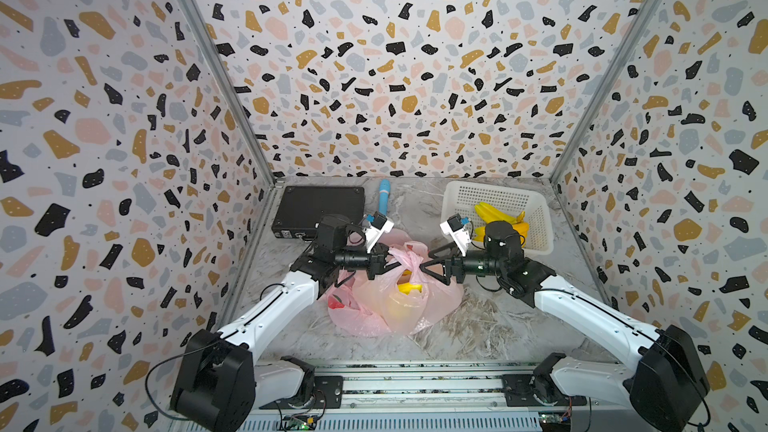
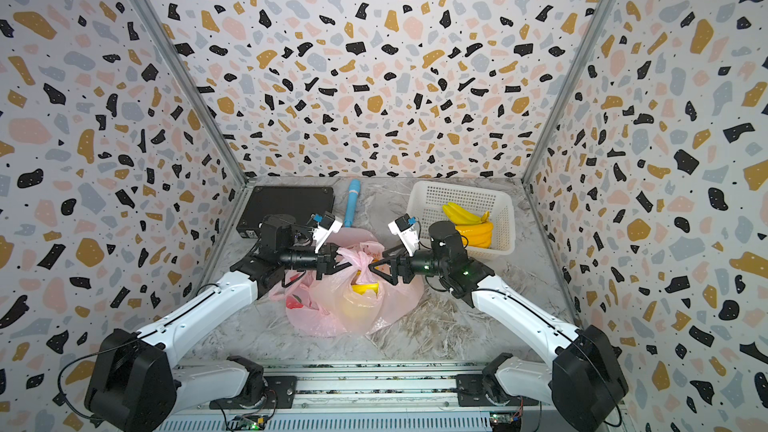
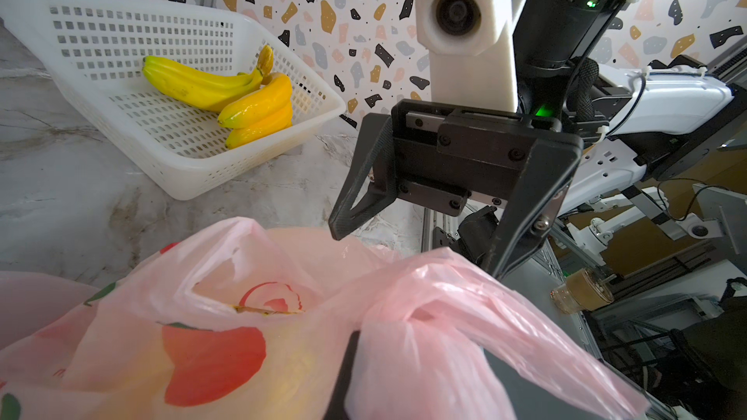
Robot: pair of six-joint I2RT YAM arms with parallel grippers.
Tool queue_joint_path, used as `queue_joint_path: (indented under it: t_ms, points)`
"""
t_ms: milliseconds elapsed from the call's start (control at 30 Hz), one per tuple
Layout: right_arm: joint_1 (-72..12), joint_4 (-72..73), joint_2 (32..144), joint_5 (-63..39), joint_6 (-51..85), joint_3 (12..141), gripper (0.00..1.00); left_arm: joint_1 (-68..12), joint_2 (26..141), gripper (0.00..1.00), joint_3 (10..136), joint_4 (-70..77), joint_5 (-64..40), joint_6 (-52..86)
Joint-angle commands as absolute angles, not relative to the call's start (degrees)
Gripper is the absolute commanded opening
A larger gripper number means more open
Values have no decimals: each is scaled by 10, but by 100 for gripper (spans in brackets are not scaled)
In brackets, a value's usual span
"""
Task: Place the banana into a plastic bag & tie a knot
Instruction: Cross the plastic bag at the center of the board.
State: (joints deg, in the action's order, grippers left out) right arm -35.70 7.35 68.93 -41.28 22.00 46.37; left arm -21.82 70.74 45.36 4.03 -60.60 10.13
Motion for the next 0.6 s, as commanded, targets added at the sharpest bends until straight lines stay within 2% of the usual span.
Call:
queue_joint_path:
  t_ms: [0,300,567]
  points:
    - [-360,74,687,-405,213,495,85,-216,705,0,462,47,-617,95]
    - [-360,114,680,-373,240,492,85,-216,704,0,461,44,-615,92]
    - [-372,130,688,-412,237,488,85,-216,707,0,460,47,-615,90]
